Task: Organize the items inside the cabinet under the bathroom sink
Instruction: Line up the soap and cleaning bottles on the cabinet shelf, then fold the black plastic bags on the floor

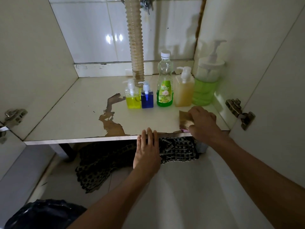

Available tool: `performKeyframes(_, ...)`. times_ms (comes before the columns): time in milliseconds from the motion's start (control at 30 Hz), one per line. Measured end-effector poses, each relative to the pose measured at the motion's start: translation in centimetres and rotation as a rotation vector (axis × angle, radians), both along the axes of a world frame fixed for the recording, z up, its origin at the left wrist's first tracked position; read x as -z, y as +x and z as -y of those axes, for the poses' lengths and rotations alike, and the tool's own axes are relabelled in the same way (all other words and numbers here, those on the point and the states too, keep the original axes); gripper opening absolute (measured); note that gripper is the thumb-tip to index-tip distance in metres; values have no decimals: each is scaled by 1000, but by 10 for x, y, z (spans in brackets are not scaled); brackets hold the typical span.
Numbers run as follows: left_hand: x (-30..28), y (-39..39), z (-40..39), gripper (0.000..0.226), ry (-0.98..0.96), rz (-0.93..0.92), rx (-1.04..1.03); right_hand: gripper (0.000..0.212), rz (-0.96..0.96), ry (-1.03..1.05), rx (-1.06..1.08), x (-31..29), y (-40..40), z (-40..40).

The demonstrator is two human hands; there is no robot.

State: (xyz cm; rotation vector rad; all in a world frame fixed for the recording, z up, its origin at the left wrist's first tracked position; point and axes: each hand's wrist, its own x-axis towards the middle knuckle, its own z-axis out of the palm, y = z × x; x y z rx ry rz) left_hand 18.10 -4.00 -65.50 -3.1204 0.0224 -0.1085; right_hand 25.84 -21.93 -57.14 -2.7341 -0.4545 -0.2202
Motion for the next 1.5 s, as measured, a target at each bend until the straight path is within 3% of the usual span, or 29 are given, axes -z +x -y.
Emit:
performKeyframes(200,-25,-12,-23,73,-96,-55,59,26,41,267,-140,-9,-29,-60)
performKeyframes(300,-46,-32,-54,71,-82,-65,-28,23,60,421,-258,0,-38,-105)
performKeyframes(400,-76,-64,-93,64,-59,-89,-242,18,-57,622,-304,12,-59,-152)
performKeyframes(500,-103,-106,-125,57,-89,-207,-470,12,-318,725,-308,33,-94,-187)
performKeyframes(567,-114,-135,-142,55,-110,-284,-602,13,-494,629,-378,50,-119,-202)
performKeyframes(700,-103,-183,-166,49,-133,-366,-760,28,-743,223,-585,80,-144,-222)
performKeyframes(933,-38,-252,-208,76,-300,-617,-766,74,-867,-330,-684,106,-187,-235)
performKeyframes(967,-32,-260,-211,80,-335,-651,-758,73,-831,-345,-661,110,-195,-234)
performKeyframes(1033,-14,-274,-223,90,-409,-692,-735,43,-722,-301,-637,119,-208,-237)
performKeyframes(1067,-2,-280,-228,95,-438,-682,-717,31,-657,-269,-626,118,-212,-239)
performKeyframes(1167,20,-286,-240,100,-574,-609,-675,33,-471,-112,-524,109,-219,-248)
performKeyframes(1267,20,-272,-247,87,-929,-437,-620,27,-336,26,-502,93,-228,-251)
performKeyframes(1333,23,-259,-249,98,-1080,-289,-653,34,-357,61,-484,83,-236,-251)
performKeyframes(1433,36,-248,-245,105,-1041,-156,-762,11,-452,116,-391,70,-250,-250)
performKeyframes(1500,20,-249,-236,110,-946,-61,-811,21,-473,96,-285,66,-256,-248)
